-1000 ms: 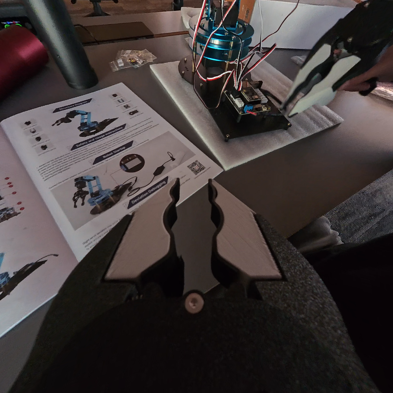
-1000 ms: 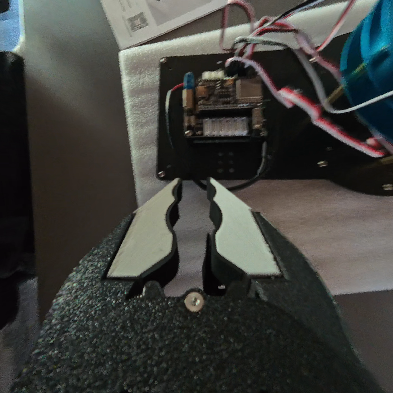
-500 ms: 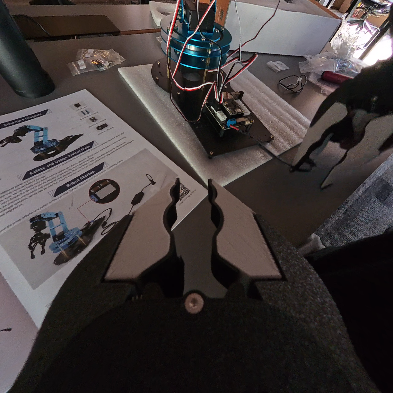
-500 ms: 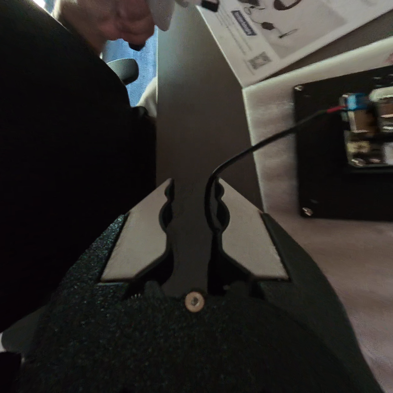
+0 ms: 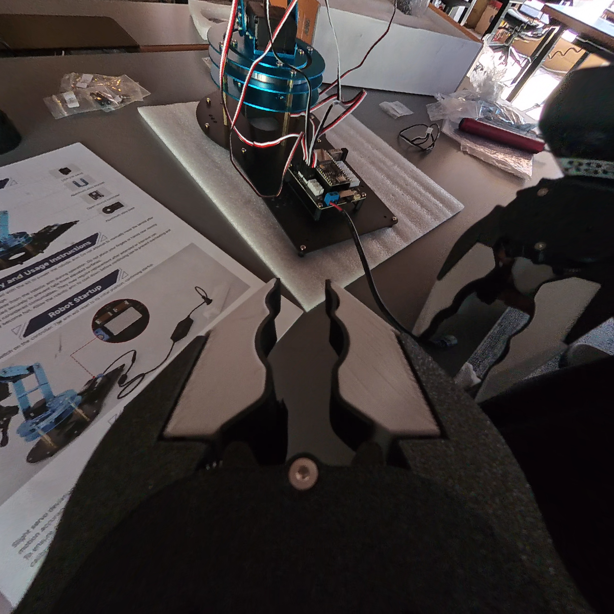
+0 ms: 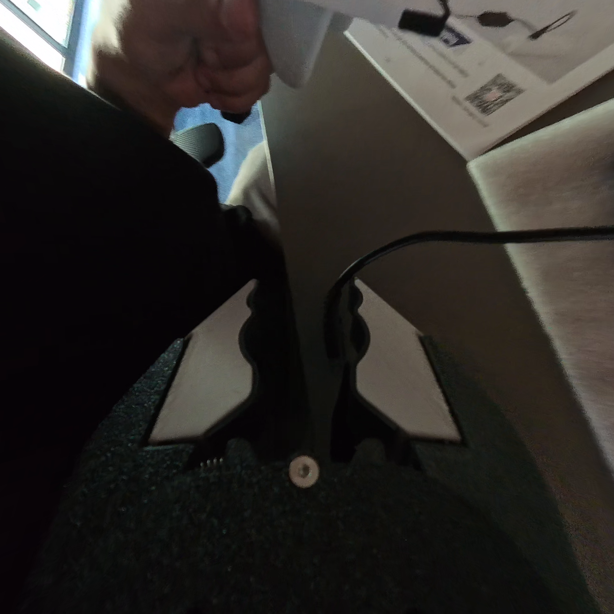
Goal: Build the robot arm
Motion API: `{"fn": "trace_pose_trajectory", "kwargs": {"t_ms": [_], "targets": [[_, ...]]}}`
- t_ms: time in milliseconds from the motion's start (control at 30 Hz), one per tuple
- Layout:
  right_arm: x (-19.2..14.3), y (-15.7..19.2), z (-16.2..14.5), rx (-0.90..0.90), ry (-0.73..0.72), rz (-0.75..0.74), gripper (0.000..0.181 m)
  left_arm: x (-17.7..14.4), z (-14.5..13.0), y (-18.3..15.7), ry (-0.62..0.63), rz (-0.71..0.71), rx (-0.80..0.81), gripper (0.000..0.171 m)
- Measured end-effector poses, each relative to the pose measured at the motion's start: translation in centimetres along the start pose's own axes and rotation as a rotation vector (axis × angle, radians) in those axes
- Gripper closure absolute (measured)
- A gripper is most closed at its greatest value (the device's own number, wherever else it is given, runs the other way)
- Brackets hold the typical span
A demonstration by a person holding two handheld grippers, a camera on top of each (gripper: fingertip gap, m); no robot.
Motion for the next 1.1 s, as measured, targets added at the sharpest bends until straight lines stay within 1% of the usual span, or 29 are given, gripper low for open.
{"fn": "trace_pose_trajectory", "kwargs": {"t_ms": [100, 133, 167, 233, 300, 333, 500, 600, 667, 700, 767, 867, 933, 1000, 1100], "targets": [[0.6, 0.7, -0.1, 0.032, -0.048, 0.039, 0.131, -0.1, -0.3, -0.1, -0.003, -0.007, -0.009, 0.146], [0.8, 1.4, -0.1, 0.043, -0.063, 0.08, 0.124, -0.2, -0.4, -0.1, 0.0, -0.01, -0.01, 0.146], [0.7, 1.5, -0.1, 0.056, -0.072, 0.091, 0.12, -0.2, -0.5, -0.1, 0.003, -0.011, -0.01, 0.146], [-0.2, 0.1, -0.2, 0.091, -0.089, 0.011, 0.132, -0.4, -0.6, -0.2, 0.004, -0.008, -0.003, 0.145], [-1.6, -1.7, -0.5, 0.152, -0.126, -0.091, 0.131, -0.6, -0.6, -0.1, 0.002, 0.005, 0.007, 0.145], [-2.4, -2.2, -0.7, 0.177, -0.146, -0.116, 0.128, -0.7, -0.6, 0.0, 0.004, 0.015, 0.009, 0.146], [-7.0, -3.9, -3.0, 0.301, -0.202, -0.206, 0.131, -1.0, 0.2, 0.4, 0.022, 0.062, -0.026, 0.146], [-10.7, -4.9, -4.5, 0.347, -0.224, -0.264, 0.131, -0.9, 0.6, -0.1, 0.028, 0.097, -0.044, 0.146], [-13.9, -5.7, -5.3, 0.35, -0.238, -0.294, 0.131, -0.7, 0.9, -0.8, 0.012, 0.127, -0.044, 0.146], [-15.8, -6.3, -5.8, 0.336, -0.242, -0.334, 0.131, -0.6, 1.0, -1.2, -0.001, 0.14, -0.044, 0.146], [-20.1, -7.7, -6.4, 0.286, -0.262, -0.432, 0.133, -0.2, 1.1, -2.3, -0.028, 0.167, -0.054, 0.146], [-27.0, -9.6, -6.7, 0.162, -0.35, -0.609, 0.137, 0.7, 1.1, -4.2, -0.069, 0.216, -0.081, 0.146], [-30.2, -9.8, -6.7, 0.07, -0.416, -0.65, 0.138, 0.9, 1.2, -5.7, -0.091, 0.257, -0.101, 0.146], [-31.8, -9.8, -6.3, -0.009, -0.503, -0.635, 0.141, 0.8, 1.3, -7.0, -0.121, 0.314, -0.114, 0.146], [-31.5, -9.7, -5.9, -0.063, -0.579, -0.53, 0.144, 0.1, 1.0, -9.0, -0.152, 0.398, -0.146, 0.146]]}}
Point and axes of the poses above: each gripper's, where its closed fingertips meet, x out along the fingers, z out of its top, y = z × x across the jaws, the point moved 2 cm from there along -x, back along the fingers, and after that the axes turned 4 degrees about z, right-handed, at the moved point
